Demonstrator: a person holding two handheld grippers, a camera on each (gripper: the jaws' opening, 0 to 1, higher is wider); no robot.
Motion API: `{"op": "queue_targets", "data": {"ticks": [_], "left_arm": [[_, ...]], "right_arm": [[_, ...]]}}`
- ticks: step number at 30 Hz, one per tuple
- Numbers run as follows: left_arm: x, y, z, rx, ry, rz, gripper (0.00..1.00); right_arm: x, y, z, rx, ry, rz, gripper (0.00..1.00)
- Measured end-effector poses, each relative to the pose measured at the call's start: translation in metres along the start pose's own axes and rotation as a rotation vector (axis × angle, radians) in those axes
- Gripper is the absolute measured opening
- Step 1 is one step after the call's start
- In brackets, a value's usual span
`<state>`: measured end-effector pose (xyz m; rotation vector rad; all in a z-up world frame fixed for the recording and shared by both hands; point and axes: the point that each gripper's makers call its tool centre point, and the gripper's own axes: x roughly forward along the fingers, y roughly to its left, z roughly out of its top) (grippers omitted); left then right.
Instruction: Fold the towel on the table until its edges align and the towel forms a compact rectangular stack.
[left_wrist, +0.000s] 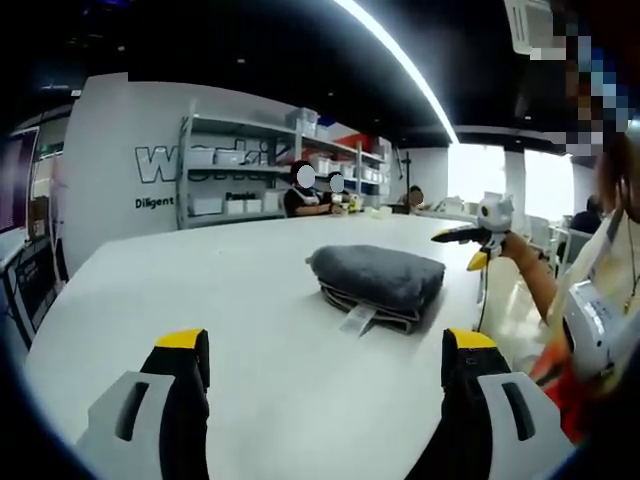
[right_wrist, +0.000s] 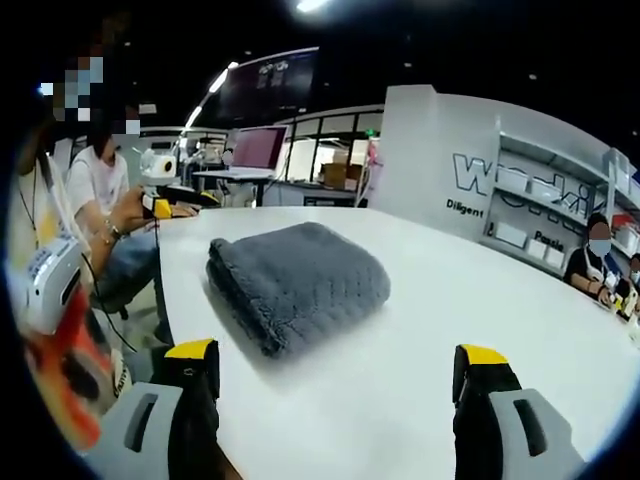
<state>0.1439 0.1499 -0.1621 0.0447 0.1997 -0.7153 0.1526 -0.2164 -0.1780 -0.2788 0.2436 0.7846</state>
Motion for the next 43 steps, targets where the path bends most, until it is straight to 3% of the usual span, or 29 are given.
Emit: {"op": "queue_targets", "data": {"ticks": [43], "left_arm": [[0.0013, -0.0015, 0.0011, -0.006, 0.0, -0.004, 0.95]], "right_arm": [[-0.0004, 0.0038, 0.0028, -0.005, -0.01, 0.018, 0.99]]}}
